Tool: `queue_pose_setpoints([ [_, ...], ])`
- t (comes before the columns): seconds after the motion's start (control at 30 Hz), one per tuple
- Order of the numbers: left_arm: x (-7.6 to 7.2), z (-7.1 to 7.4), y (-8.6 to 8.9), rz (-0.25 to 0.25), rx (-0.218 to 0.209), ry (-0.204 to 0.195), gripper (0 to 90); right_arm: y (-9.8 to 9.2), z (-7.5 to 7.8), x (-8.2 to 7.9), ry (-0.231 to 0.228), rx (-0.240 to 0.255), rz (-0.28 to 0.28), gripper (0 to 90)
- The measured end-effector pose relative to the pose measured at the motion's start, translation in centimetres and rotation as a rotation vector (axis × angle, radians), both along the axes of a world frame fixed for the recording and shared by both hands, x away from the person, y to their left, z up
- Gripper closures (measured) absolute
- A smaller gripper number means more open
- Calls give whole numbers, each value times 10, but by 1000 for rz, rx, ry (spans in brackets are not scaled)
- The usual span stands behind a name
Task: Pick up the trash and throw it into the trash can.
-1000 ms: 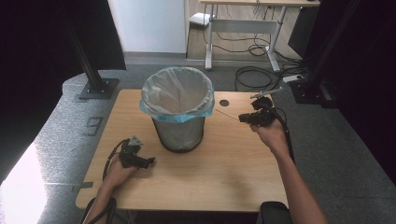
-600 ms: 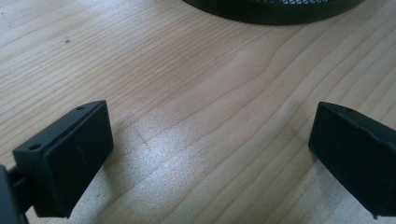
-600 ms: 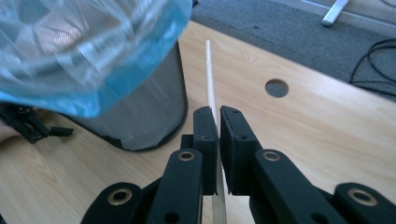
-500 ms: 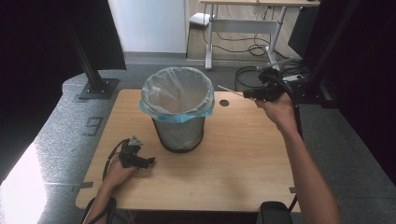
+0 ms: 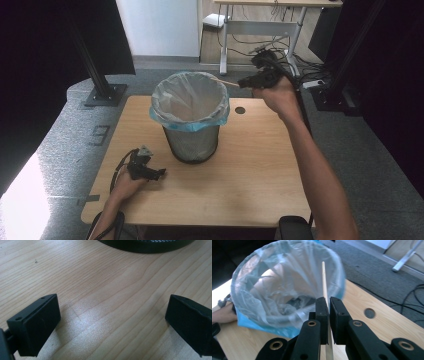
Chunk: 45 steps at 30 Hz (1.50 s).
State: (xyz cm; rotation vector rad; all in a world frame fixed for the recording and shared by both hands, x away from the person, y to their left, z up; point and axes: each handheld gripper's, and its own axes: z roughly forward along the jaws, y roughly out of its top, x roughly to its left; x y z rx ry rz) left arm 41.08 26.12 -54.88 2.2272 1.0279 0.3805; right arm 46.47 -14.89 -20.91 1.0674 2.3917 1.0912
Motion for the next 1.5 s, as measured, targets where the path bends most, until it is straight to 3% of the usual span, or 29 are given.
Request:
queue_pose_setpoints([
  [0.5,0,0,0,-2,-1,0,0,97,-57,37,76,-87,128,839],
  [0.53,0,0,0,-2,-1,0,0,100,-60,38,71,-92,134,807],
  [0.57,0,0,0,-2,0,0,0,102,-61,38,59,-92,137,719],
  [0.6,0,0,0,-2,0,0,0,102,-61,38,59,-92,137,719],
  [0.63,0,0,0,-2,0,1,0,104,-63,39,35,-101,136,519],
  [0.8,0,0,0,-2,0,0,0,97,-63,37,4,-114,134,347],
  [0.83,0,0,0,-2,0,0,0,90,-61,35,-12,-102,118,264],
  [0.93,0,0,0,-3,0,0,0,79,-58,33,-30,-75,91,154],
  [1.13,0,0,0,-2,0,0,0,60,-59,27,-36,-65,64,100],
  [1.17,0,0,0,-2,0,0,0,52,-60,25,-47,-57,46,36],
  [1.23,0,0,0,-3,0,0,0,44,-61,24,-55,-54,35,3],
  [1.5,0,0,0,-2,0,0,0,14,-71,15,-68,-37,14,0],
])
